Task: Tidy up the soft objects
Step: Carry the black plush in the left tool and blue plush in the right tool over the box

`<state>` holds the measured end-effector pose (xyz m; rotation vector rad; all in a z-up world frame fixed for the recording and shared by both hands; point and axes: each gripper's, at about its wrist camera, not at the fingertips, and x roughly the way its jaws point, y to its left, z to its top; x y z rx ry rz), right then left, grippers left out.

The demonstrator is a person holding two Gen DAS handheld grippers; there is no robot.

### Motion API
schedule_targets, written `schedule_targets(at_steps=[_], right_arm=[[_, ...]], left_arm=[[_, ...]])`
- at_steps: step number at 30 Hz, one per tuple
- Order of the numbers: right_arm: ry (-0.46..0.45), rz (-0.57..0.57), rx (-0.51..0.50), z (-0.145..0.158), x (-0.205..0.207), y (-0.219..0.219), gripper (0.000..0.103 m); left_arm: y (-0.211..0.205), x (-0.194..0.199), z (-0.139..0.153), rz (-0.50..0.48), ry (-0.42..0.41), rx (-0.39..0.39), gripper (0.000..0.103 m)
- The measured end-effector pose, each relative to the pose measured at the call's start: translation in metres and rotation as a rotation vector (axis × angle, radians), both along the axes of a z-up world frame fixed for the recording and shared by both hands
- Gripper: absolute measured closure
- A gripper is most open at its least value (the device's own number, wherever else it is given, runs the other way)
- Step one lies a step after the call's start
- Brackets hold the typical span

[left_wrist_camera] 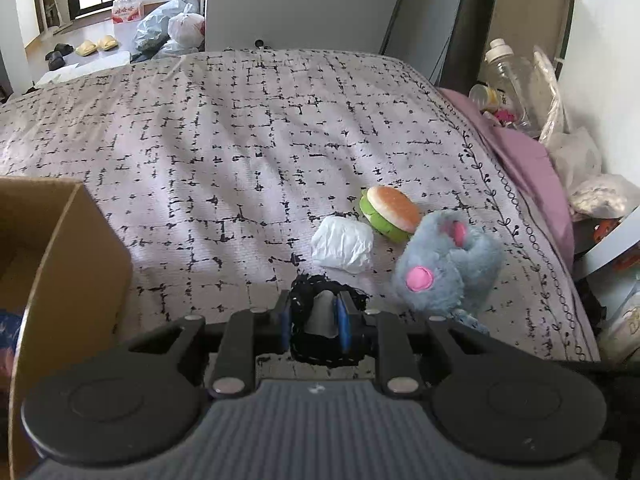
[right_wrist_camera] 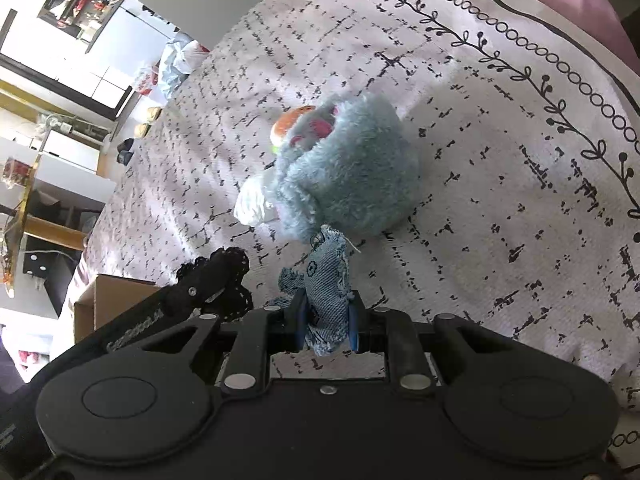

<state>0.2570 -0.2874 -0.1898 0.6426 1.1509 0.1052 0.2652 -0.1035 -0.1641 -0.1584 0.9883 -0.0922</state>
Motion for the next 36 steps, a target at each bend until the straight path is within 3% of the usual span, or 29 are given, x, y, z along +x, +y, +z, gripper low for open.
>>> schedule_targets(at_steps=[23, 36], right_arm=[[-0.141, 0.052, -0.022, 0.072, -0.023, 0.018, 0.083], [-0.236, 0.115, -0.053, 0.108, -0.04, 0.054, 0.083]], left_arm=[[0.039, -0.059, 0.066, 0.1, -0.066, -0.033, 0.081], [0.075, -0.087, 0.095, 0.167, -0.121, -0.054, 0.081]])
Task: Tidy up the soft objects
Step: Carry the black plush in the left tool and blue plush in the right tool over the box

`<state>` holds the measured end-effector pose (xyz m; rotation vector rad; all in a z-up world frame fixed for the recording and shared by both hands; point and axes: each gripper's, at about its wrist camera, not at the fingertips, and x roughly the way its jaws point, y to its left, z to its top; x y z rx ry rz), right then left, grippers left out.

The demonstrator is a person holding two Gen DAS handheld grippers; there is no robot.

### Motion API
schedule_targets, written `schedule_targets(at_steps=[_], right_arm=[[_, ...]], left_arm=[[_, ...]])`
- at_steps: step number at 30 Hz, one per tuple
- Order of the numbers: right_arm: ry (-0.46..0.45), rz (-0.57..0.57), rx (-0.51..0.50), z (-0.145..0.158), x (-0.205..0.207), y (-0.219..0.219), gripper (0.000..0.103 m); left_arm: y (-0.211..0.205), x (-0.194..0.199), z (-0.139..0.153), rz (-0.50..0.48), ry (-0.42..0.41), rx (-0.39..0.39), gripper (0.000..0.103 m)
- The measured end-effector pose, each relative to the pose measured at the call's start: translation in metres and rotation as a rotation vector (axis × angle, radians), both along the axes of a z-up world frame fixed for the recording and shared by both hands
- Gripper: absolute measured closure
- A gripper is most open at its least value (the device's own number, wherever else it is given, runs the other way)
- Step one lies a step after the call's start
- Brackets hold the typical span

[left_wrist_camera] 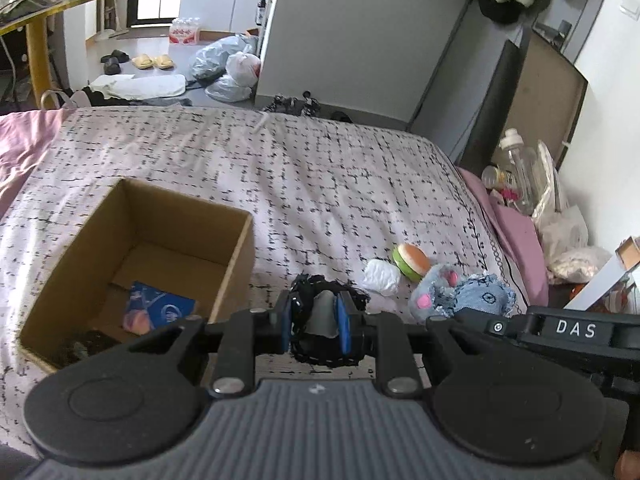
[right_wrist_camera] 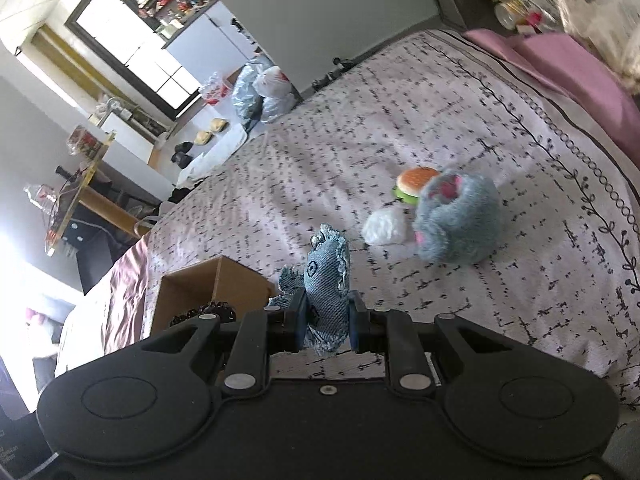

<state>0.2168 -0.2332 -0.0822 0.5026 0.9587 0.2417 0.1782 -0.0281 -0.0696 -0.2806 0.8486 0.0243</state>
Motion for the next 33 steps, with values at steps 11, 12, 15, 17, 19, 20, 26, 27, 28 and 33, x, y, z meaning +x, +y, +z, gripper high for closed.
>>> schedule_targets(at_steps=[11, 12, 15, 17, 19, 20, 26, 27, 28, 33], right_arm=[[-0.072, 0.044, -0.025, 0.022, -0.01, 0.037, 0.083], [-0.076, 0.05, -0.026, 0.023, -0.01, 0.041, 0.083], [-0.087, 0.069, -0.033, 0.026, -0.013, 0.054, 0.083], [-0.088, 0.081, -0.031, 0.027, -0.014, 0.063, 0.083], [-0.093, 0.094, -0.032, 0.029, -0.015, 0.072, 0.083], [-0.094, 0.1, -0.031, 0.029, -0.016, 0.077, 0.083], [-0.101, 0.129, -0.031, 0.031, -0.016, 0.101, 0.083], [-0.1, 0.132, -0.031, 0.031, -0.015, 0.105, 0.083], [-0.101, 0.137, -0.032, 0.031, -0.016, 0.108, 0.083], [-0.101, 0.17, -0.041, 0.032, -0.018, 0.125, 0.083]], left_arm=[[0.042, -0.021, 0.011, 0.065, -0.021, -0.025, 0.081], [0.046, -0.022, 0.012, 0.07, -0.022, -0.026, 0.081], [0.061, -0.028, 0.015, 0.095, -0.027, -0.032, 0.081], [0.072, -0.032, 0.016, 0.115, -0.028, -0.036, 0.081], [0.083, -0.035, 0.018, 0.133, -0.028, -0.038, 0.081], [0.088, -0.036, 0.018, 0.141, -0.029, -0.038, 0.081], [0.116, -0.043, 0.021, 0.181, -0.032, -0.039, 0.081], [0.12, -0.044, 0.02, 0.188, -0.031, -0.041, 0.081], [0.123, -0.045, 0.019, 0.193, -0.029, -0.044, 0.081], [0.137, -0.046, 0.013, 0.209, -0.012, -0.061, 0.08]])
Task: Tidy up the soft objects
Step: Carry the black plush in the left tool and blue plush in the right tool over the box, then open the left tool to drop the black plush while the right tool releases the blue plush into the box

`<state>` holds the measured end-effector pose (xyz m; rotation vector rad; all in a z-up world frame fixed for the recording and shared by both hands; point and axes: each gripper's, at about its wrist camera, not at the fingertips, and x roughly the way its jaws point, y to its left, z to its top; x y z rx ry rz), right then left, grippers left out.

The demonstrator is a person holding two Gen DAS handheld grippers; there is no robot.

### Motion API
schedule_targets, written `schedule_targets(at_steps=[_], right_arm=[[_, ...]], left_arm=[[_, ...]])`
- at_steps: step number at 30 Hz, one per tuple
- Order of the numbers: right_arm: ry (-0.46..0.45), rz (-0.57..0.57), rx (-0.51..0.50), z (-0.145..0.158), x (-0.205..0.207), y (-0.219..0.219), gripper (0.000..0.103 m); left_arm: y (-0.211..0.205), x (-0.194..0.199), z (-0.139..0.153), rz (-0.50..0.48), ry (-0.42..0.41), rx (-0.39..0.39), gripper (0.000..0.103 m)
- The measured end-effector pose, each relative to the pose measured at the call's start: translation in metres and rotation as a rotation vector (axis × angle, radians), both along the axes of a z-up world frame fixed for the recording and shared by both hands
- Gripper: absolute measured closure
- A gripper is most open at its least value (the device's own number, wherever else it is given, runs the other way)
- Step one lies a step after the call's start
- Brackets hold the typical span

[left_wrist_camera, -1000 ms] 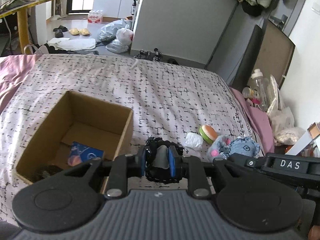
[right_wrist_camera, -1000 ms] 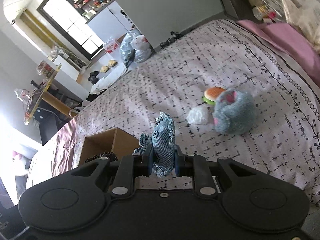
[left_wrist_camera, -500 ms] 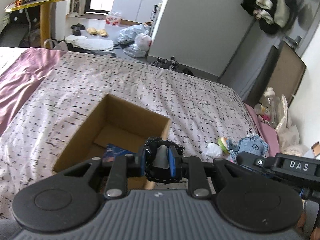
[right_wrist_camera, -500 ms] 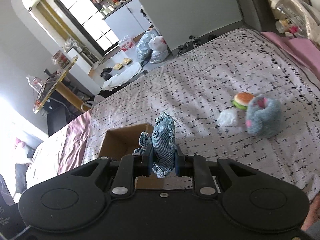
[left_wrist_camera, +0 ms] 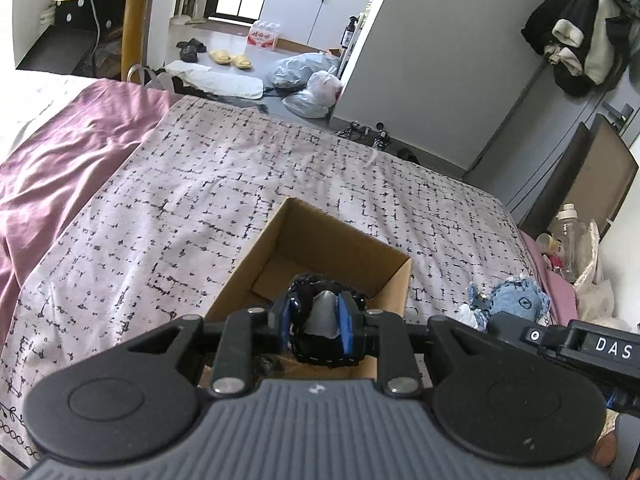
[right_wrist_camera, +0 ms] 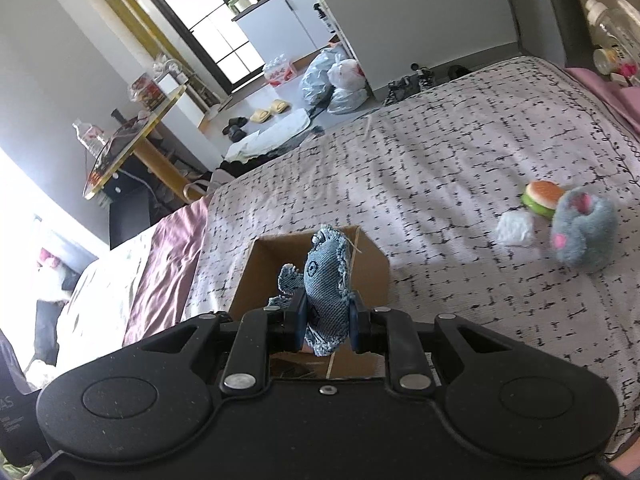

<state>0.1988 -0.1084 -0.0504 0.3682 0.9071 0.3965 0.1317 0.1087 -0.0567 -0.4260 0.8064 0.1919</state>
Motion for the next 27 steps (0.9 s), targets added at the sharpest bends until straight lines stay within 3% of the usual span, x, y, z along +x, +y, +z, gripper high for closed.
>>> schedule_targets(at_steps=[15, 16, 20, 27], right_arm=[[0.09, 0.109, -0.01, -0.019, -0.009, 0.052, 0.078], [0.094, 0.122, -0.019, -0.021, -0.01, 0.056, 0.076], [0.136, 0.147, -0.023, -0.03, -0.012, 0.063, 0.05], [0.127, 0.108, -0.039, -0.025, -0.012, 0.053, 0.044]], left_arm=[[0.026, -0.001, -0.007, 0.025, -0.001, -0.034, 0.08], [0.027, -0.001, -0.008, 0.025, 0.0, -0.034, 0.08], [0.033, -0.001, -0.011, 0.031, 0.008, -0.039, 0.079], [0.035, 0.005, -0.015, 0.031, 0.012, -0.04, 0.079]])
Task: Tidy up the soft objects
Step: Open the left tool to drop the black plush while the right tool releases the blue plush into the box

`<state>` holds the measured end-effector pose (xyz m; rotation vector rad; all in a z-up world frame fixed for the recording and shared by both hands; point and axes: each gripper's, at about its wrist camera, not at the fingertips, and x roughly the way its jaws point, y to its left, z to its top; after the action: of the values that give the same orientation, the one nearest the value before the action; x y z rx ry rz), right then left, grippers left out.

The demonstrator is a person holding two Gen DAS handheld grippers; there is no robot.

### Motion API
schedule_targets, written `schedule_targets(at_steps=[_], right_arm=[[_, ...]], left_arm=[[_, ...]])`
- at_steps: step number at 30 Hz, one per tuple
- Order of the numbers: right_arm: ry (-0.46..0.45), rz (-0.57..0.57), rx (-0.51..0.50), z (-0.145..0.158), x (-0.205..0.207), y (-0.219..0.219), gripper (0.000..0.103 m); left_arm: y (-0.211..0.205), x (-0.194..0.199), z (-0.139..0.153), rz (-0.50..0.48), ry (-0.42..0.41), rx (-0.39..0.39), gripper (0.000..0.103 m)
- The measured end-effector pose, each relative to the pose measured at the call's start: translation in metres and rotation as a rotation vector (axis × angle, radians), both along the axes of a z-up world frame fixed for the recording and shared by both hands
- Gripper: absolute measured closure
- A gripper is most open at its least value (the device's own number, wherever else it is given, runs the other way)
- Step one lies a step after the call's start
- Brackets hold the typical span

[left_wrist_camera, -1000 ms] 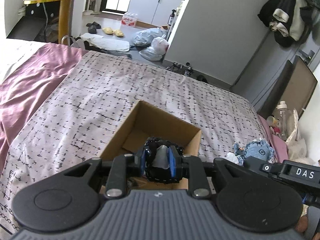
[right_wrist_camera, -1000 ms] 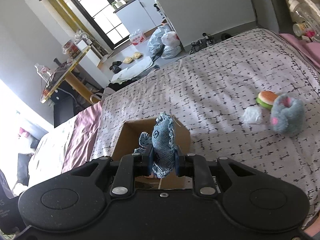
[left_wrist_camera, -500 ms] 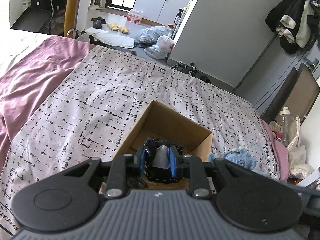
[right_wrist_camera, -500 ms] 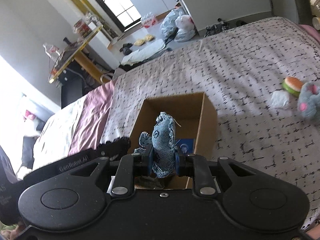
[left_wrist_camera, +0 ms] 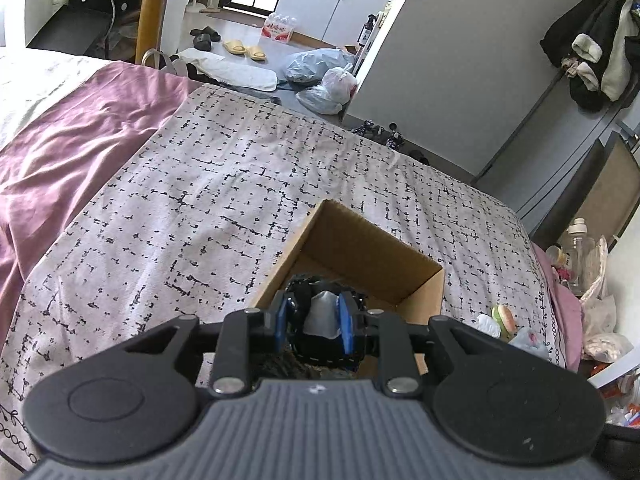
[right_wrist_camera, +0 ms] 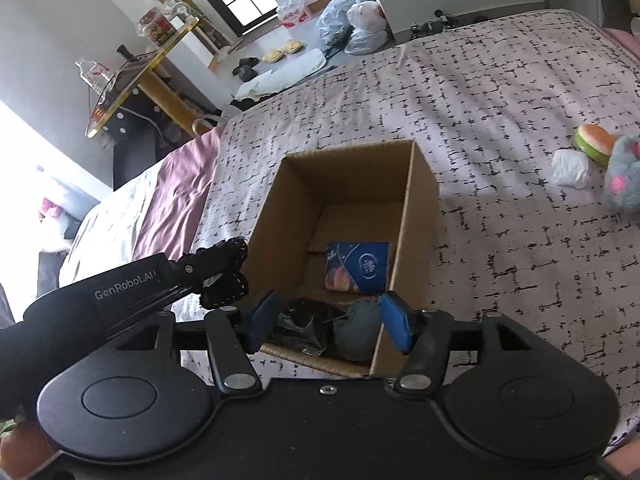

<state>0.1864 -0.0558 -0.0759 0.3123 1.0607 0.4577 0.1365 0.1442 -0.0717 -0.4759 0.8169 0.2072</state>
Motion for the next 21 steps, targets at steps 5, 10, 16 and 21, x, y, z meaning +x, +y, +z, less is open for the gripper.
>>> schedule_targets(at_steps=[5, 10, 16, 21], right_arm=[[-0.007, -0.016, -0.005, 0.001, 0.002, -0.009, 0.039], [-0.026, -0.046, -0.01, 0.006, 0.001, -0.021, 0.038], [-0.023, -0.075, 0.005, 0.007, 0.001, -0.037, 0.038], [-0.025, -0.088, 0.015, 0.008, -0.002, -0.048, 0.034]], left_arm=[[-0.007, 0.008, 0.003, -0.005, -0.008, -0.002, 0.076], [-0.013, 0.009, 0.014, 0.01, -0.041, 0.042, 0.049], [-0.016, 0.005, 0.018, 0.035, -0.037, 0.052, 0.041], [-0.024, 0.001, 0.02, 0.024, -0.017, 0.063, 0.041]])
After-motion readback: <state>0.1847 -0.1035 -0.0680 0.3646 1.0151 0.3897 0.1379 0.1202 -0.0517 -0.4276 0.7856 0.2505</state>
